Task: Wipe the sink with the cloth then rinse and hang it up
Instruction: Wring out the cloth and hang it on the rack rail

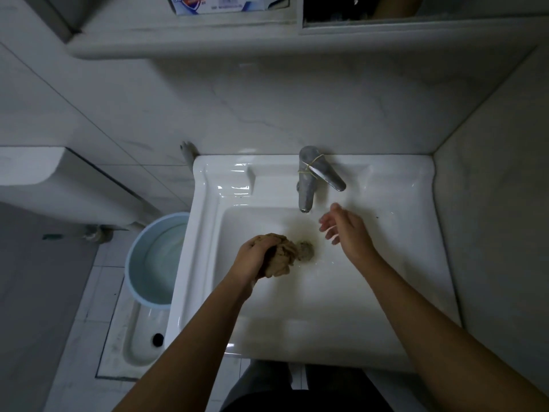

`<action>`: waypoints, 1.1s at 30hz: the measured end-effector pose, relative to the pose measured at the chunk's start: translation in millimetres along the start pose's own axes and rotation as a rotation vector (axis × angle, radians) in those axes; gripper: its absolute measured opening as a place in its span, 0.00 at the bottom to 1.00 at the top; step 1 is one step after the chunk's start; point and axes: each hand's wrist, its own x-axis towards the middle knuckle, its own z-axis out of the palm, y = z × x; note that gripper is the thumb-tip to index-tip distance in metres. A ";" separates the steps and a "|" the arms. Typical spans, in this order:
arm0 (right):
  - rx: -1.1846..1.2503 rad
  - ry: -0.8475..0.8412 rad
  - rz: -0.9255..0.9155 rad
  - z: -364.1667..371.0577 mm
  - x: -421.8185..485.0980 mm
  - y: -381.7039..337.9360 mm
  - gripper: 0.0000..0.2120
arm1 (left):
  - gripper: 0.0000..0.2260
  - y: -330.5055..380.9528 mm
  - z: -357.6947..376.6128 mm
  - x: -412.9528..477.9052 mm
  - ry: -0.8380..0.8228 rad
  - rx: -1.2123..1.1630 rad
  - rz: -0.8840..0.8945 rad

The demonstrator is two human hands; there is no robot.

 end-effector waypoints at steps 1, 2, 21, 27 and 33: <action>0.001 -0.049 0.057 3.7 -9.2 11.3 0.23 | 0.15 2.7 1.3 -3.2 -0.023 -0.011 -0.029; 0.019 -0.102 0.135 7.4 -17.1 21.2 0.21 | 0.17 4.9 2.2 -6.2 -0.055 -0.014 -0.053; 0.373 -0.266 0.331 30.5 -28.7 -19.9 0.14 | 0.28 23.2 10.7 5.5 -0.271 0.503 0.195; -0.053 -0.236 0.157 35.9 -27.6 -26.8 0.14 | 0.13 23.3 -0.9 11.4 -0.163 0.899 0.373; -0.527 -0.426 -0.303 32.2 -45.5 -8.4 0.33 | 0.05 44.7 -12.8 18.5 -0.383 0.944 0.092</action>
